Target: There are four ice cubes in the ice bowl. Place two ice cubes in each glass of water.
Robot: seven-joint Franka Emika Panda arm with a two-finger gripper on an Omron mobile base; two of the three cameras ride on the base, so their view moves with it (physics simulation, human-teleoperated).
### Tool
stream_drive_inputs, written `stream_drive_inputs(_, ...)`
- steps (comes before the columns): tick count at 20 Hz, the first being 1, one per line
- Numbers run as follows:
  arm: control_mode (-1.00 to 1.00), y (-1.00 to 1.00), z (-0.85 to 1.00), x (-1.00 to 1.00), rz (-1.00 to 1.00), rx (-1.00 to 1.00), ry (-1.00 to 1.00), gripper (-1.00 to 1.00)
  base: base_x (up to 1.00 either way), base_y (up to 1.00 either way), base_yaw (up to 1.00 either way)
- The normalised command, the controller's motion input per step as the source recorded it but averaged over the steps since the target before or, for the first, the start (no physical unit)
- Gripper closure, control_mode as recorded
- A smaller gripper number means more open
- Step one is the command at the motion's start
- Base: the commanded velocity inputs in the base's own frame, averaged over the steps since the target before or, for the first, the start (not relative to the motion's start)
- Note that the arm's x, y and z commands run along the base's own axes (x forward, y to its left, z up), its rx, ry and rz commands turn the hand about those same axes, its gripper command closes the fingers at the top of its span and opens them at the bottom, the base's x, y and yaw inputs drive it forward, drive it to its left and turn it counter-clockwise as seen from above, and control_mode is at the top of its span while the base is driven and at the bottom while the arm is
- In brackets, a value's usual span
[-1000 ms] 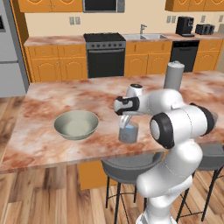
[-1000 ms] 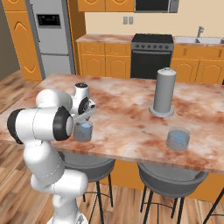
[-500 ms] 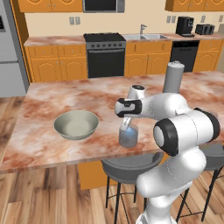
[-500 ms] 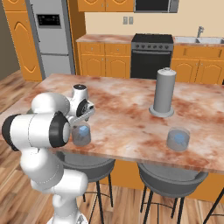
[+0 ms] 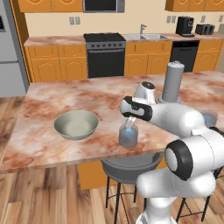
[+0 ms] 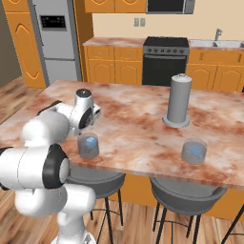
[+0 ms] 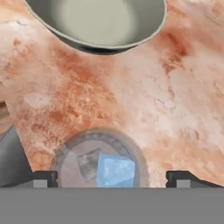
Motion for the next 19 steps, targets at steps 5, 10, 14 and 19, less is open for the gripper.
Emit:
stream_drive_inputs(5, -1.00, -0.30, 0.97, -0.23, 0.03, 0.05, -0.27, -1.00, 0.00, 0.00, 0.00)
stream_drive_inputs(10, -1.00, -0.83, 0.53, -0.45, -0.10, -0.05, 0.03, -1.00, 0.00, 0.00, 0.00)
stream_drive_inputs(14, -1.00, -0.81, 0.20, -0.30, -0.38, -0.20, 0.28, -1.00, 0.00, 0.00, 0.00)
stream_drive_inputs(19, -1.00, -0.78, 0.06, -0.14, -0.46, -0.21, 0.31, -1.00, 0.00, 0.00, 0.00)
